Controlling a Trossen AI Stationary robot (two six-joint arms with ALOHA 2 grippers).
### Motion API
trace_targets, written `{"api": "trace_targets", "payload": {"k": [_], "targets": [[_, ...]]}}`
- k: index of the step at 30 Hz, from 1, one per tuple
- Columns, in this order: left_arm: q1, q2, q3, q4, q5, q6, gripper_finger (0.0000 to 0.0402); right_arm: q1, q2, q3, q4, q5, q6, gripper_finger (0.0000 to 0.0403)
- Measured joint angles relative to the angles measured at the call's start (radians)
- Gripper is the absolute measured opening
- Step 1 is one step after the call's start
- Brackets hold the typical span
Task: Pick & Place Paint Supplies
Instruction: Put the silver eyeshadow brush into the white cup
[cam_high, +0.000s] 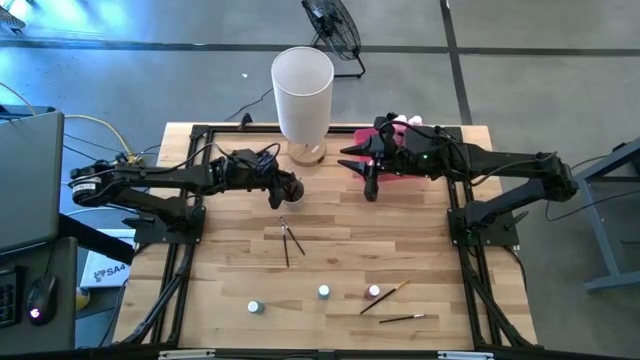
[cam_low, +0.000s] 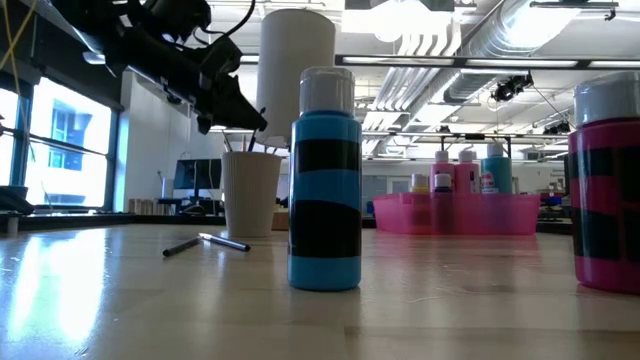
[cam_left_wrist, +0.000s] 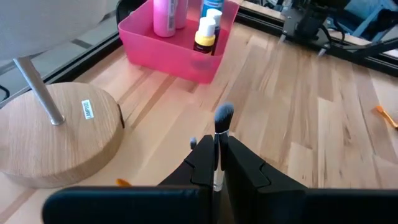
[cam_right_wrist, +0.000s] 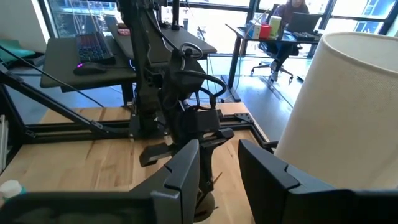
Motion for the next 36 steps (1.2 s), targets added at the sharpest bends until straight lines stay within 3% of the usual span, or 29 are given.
{"api": "trace_targets", "payload": {"k": [10, 26, 32, 36], "targets": [[0.0, 0.0, 0.0, 0.002, -0.005, -0.003, 0.0054, 0.0, 0.0, 0.0, 0.0, 0.0, 0.007, 0.0105], [0.001, -0.002, 0.001, 0.085, -0.005, -0.004, 0.0058, 0.0, 0.0, 0.0, 0.0, 0.0, 0.008, 0.0105], [0.001, -0.002, 0.09, 0.028, 0.01, 0.01, 0.0066, 0.0, 0.0, 0.0, 0.0, 0.0, 0.003, 0.0105], [0.001, -0.002, 0.178, -0.082, 0.006, 0.024, 0.0104, 0.0, 0.0, 0.0, 0.0, 0.0, 0.001, 0.0105]]}}
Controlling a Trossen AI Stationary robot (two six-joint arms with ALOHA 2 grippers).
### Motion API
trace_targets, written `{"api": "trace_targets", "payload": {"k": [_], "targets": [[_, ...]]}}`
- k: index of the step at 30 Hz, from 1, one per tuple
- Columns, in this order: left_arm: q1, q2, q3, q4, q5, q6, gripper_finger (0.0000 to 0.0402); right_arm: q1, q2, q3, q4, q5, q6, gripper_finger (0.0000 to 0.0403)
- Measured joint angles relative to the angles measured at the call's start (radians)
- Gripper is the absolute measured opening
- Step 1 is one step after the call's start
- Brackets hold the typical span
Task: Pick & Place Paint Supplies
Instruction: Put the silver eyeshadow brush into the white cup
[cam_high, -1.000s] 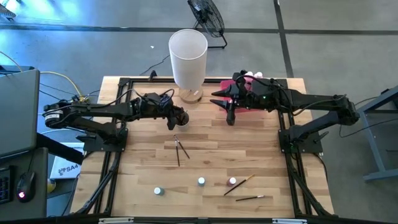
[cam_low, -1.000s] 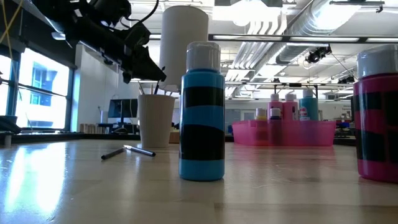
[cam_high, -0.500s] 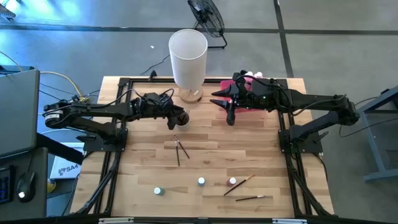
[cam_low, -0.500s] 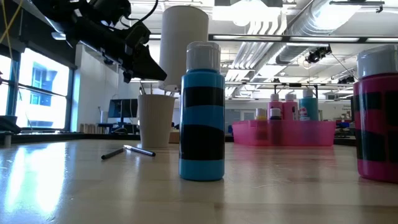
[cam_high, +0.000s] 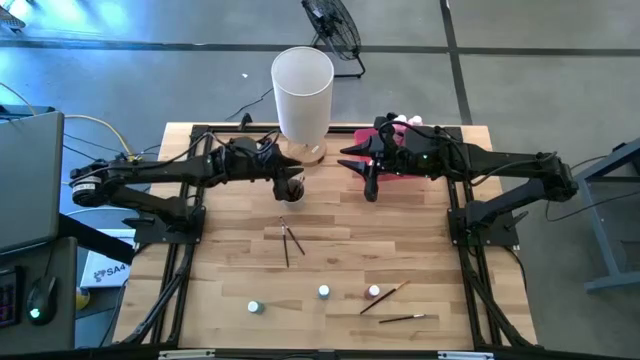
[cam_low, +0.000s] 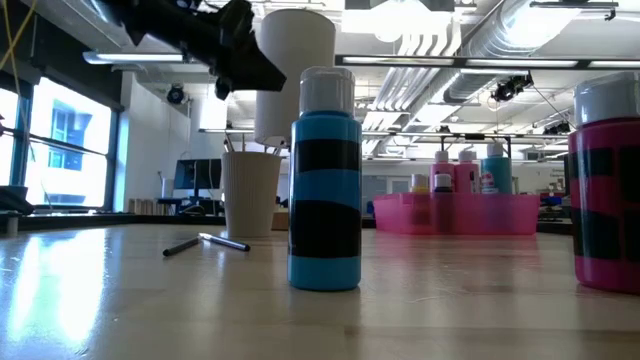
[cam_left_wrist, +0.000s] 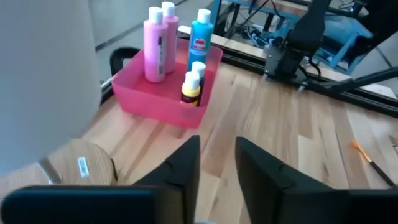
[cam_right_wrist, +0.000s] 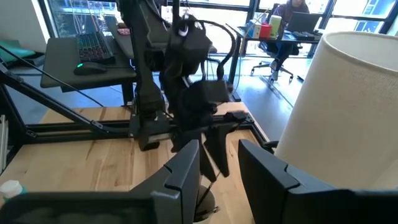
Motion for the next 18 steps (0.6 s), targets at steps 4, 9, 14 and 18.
{"api": "trace_targets", "payload": {"k": [4, 9, 14, 18], "targets": [[0.0, 0.0, 0.064, -0.044, -0.026, 0.002, 0.0142, 0.0, 0.0, 0.0, 0.0, 0.0, -0.001, 0.0105], [0.0, 0.0, 0.125, -0.042, 0.033, -0.003, 0.0154, 0.012, 0.0, 0.0, 0.0, -0.003, -0.001, 0.0105], [0.0, 0.0, 0.148, -0.041, 0.107, -0.042, 0.0155, 0.037, 0.0, 0.0, 0.0, -0.007, -0.008, 0.0105], [0.0, -0.012, 0.15, -0.045, 0.117, -0.054, 0.0155, 0.044, 0.0, 0.0, 0.0, -0.006, -0.028, 0.0105]]}}
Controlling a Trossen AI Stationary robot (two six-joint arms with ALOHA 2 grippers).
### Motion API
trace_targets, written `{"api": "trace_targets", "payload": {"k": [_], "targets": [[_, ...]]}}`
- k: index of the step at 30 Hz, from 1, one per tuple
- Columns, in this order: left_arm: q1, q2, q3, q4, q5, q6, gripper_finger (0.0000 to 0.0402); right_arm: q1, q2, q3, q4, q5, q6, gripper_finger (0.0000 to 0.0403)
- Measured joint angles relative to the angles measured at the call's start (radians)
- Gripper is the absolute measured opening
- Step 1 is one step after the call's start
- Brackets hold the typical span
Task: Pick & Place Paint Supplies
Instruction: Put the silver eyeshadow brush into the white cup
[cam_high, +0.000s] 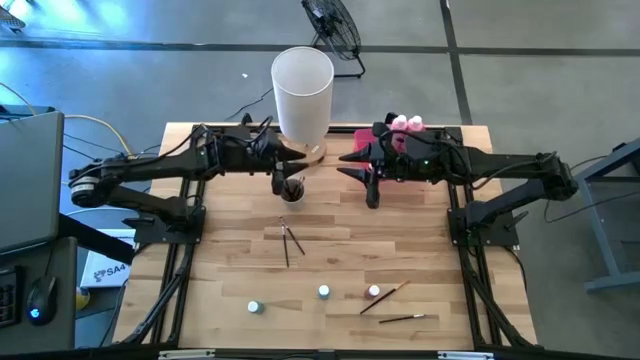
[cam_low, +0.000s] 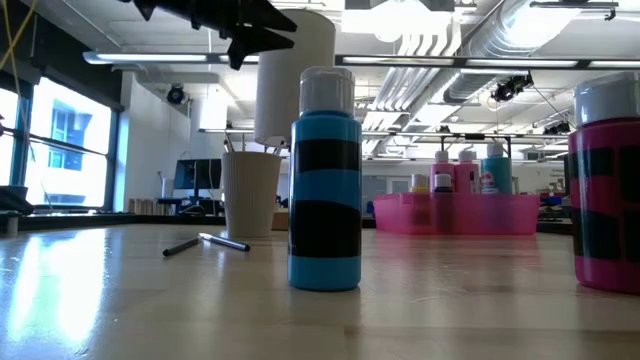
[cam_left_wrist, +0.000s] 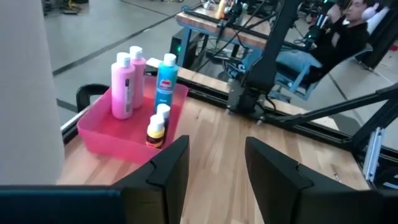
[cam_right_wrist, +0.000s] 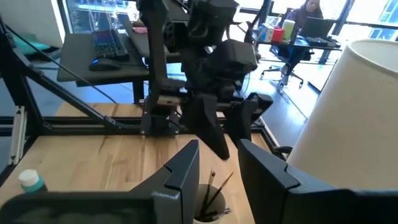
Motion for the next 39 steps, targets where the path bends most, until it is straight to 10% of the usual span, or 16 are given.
{"api": "trace_targets", "payload": {"k": [17, 39], "targets": [[-0.011, -0.358, 0.001, -0.295, 0.005, -0.066, 0.0155, 0.0, 0.0, 0.0, 0.0, 0.006, 0.188, 0.0105], [-0.483, -0.39, 0.001, -0.564, -0.439, -0.326, 0.0155, 0.047, 0.0, 0.0, 0.001, 0.08, 0.264, 0.0105]]}}
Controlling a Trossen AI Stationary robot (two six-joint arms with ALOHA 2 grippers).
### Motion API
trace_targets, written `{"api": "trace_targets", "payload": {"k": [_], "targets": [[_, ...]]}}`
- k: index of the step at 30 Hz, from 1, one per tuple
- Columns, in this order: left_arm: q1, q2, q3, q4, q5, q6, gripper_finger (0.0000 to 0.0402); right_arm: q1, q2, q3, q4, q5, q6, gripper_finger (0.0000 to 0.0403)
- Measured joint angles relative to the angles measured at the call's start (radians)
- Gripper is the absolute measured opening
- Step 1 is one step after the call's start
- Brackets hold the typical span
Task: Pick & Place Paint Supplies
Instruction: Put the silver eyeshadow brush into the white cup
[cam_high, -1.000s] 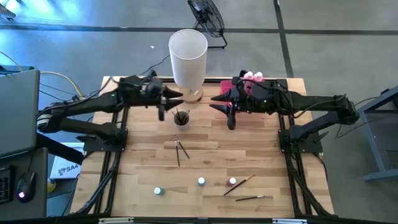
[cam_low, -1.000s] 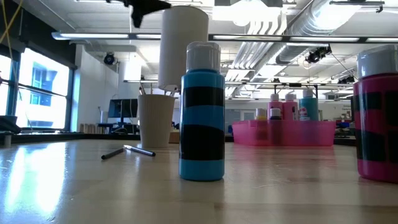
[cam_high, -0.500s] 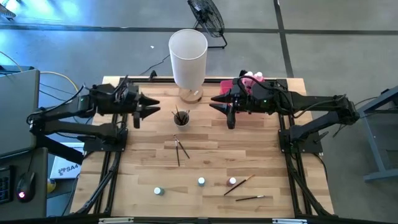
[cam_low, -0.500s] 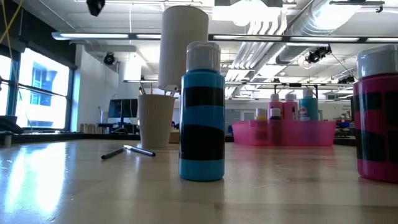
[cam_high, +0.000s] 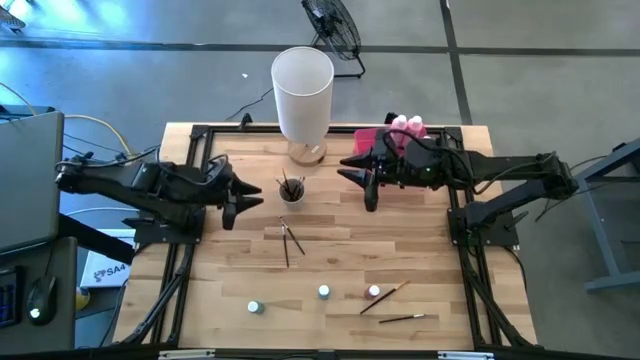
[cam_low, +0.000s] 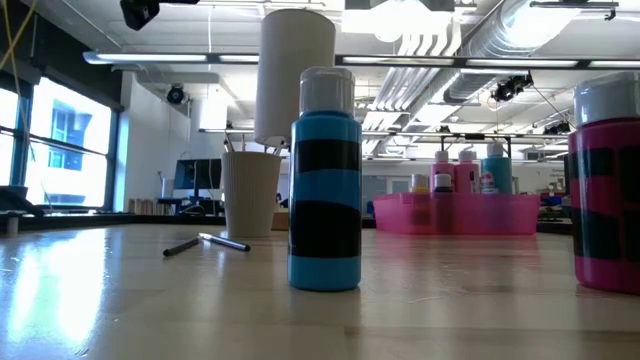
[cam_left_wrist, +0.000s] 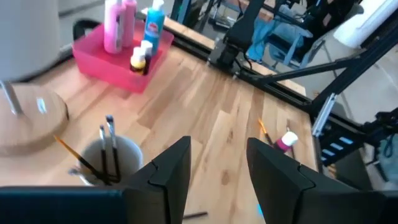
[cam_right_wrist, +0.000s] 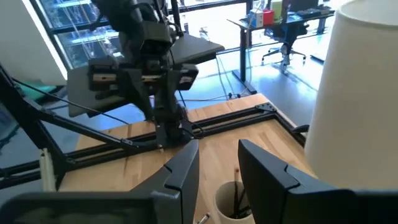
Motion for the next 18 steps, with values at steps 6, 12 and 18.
{"api": "trace_targets", "payload": {"k": [6, 12, 18], "targets": [[-0.031, 0.035, 0.0, -0.013, -0.004, -0.146, 0.0155, 0.012, -0.001, 0.0, -0.001, 0.128, -0.043, 0.0105], [-0.03, 0.054, 0.0, -0.012, 0.002, -0.179, 0.0154, 0.007, -0.007, 0.0, -0.002, 0.088, -0.141, 0.0105], [-0.03, 0.076, 0.0, -0.011, -0.02, -0.198, 0.0154, -0.046, -0.01, 0.0, -0.003, -0.11, -0.196, 0.0105]]}}
